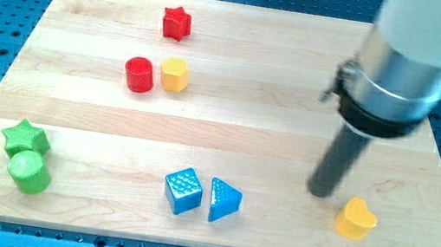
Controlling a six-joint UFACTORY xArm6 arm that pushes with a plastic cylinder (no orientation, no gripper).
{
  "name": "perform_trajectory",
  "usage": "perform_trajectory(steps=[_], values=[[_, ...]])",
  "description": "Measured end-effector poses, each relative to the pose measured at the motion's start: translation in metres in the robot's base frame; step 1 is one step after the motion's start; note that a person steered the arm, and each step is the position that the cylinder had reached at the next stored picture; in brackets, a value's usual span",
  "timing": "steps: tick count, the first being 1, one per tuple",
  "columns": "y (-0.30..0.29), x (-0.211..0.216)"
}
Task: Drag the hexagon into the heart
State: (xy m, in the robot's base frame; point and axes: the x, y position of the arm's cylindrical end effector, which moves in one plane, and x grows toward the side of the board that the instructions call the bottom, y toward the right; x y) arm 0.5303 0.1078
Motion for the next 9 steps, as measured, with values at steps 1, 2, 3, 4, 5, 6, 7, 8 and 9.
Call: perform_trajectory(steps=[1, 2, 3, 4, 5, 6, 7, 8, 9], values=[[-0.131, -0.004], [-0.235, -0.019], [-0.329, -0.051], [-0.358, -0.116], [-0.324, -0.163], [-0.278, -0.162], [-0.243, -0.171], [-0.197, -0.163], [-0.145, -0.13]])
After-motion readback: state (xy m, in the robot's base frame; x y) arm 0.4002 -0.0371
